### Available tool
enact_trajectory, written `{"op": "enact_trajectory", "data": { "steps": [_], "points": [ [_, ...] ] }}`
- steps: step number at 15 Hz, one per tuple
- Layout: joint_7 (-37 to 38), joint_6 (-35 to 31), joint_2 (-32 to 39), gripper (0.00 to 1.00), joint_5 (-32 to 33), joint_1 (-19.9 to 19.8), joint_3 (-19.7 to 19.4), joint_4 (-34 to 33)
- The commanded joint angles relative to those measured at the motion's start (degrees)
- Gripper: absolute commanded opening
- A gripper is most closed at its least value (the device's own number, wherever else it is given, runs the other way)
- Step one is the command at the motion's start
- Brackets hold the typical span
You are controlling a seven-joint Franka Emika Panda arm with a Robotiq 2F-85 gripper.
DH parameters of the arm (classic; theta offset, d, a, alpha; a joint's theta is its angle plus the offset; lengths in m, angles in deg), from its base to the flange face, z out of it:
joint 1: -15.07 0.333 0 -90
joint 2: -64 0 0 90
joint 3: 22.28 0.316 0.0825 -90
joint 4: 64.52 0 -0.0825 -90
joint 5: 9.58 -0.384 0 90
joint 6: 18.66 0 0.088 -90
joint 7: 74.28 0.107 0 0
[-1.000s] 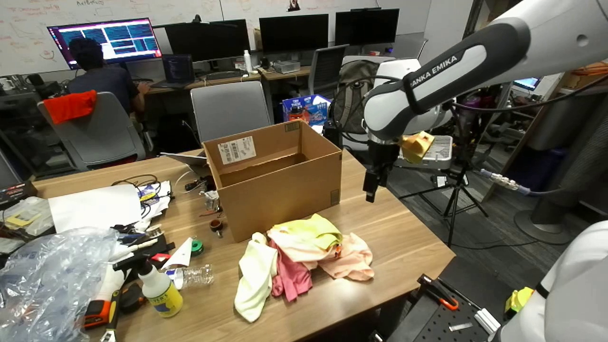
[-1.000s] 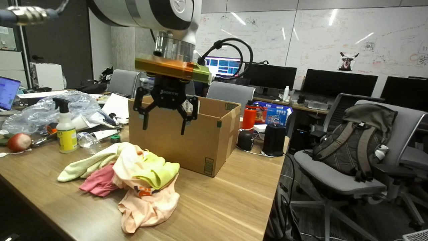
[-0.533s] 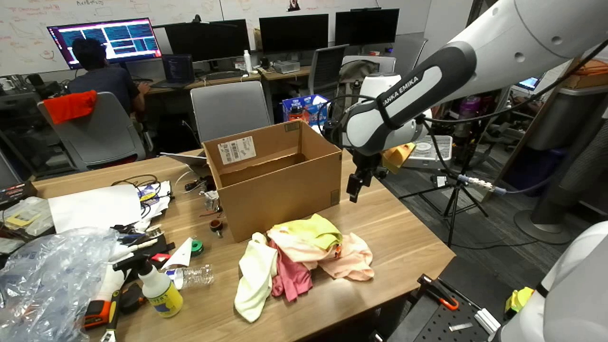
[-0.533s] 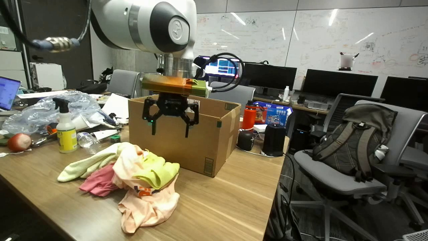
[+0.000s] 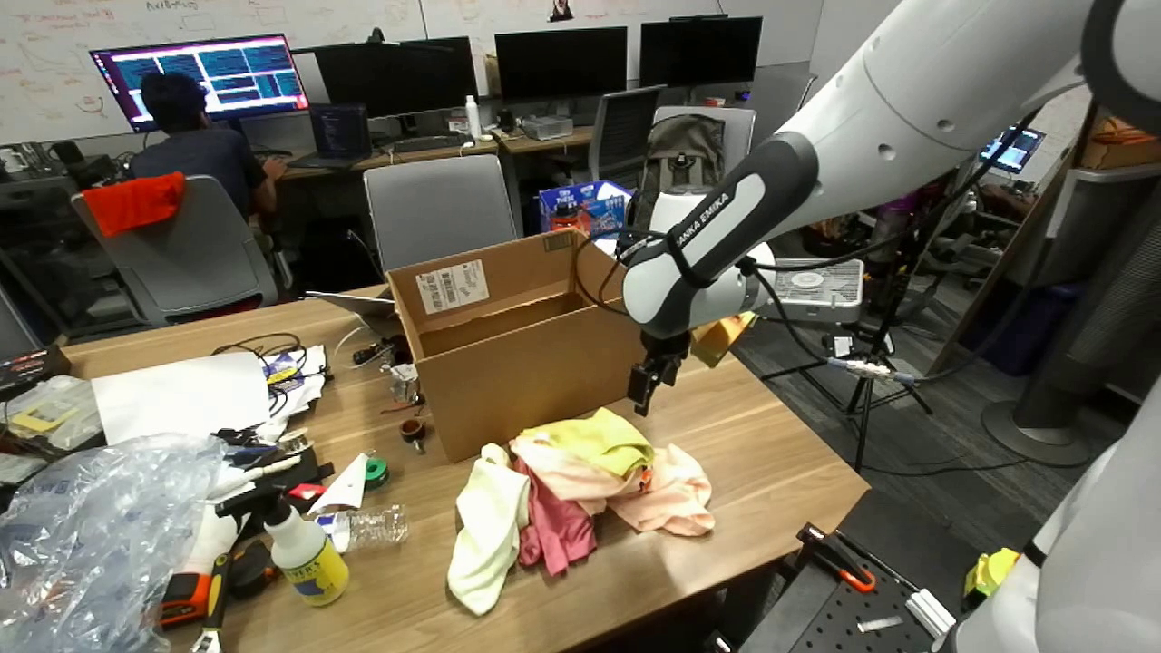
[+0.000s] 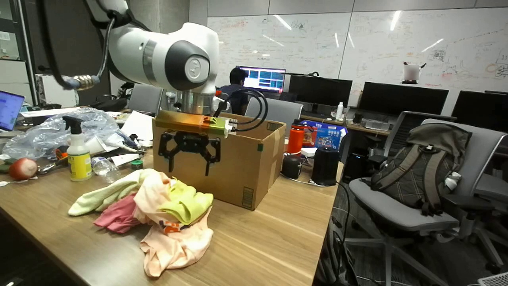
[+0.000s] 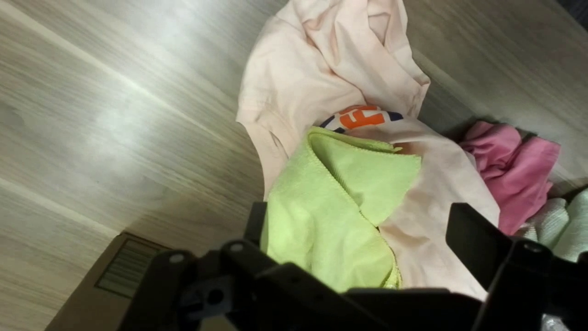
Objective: Pick up the clothes from the table and put them in the box
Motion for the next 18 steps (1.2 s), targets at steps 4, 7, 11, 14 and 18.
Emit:
{"op": "enact_trajectory", "data": {
  "steps": [4, 7, 11, 14, 18],
  "points": [
    [1.9, -1.5, 9.3, 1.00, -1.3, -1.8, 5.2, -6.7],
    [2.8, -2.9, 12.5, 1.00, -0.7, -2.9, 6.2, -8.7],
    [3.3, -4.9, 16.2, 1.00, -0.3, -4.9, 6.9, -10.7],
    [3.2, -5.5, 18.9, 1.00, -0.3, -6.3, 7.2, -11.9],
    [2.9, -4.9, 21.5, 1.00, -0.4, -7.8, 8.7, -13.2]
  ]
}}
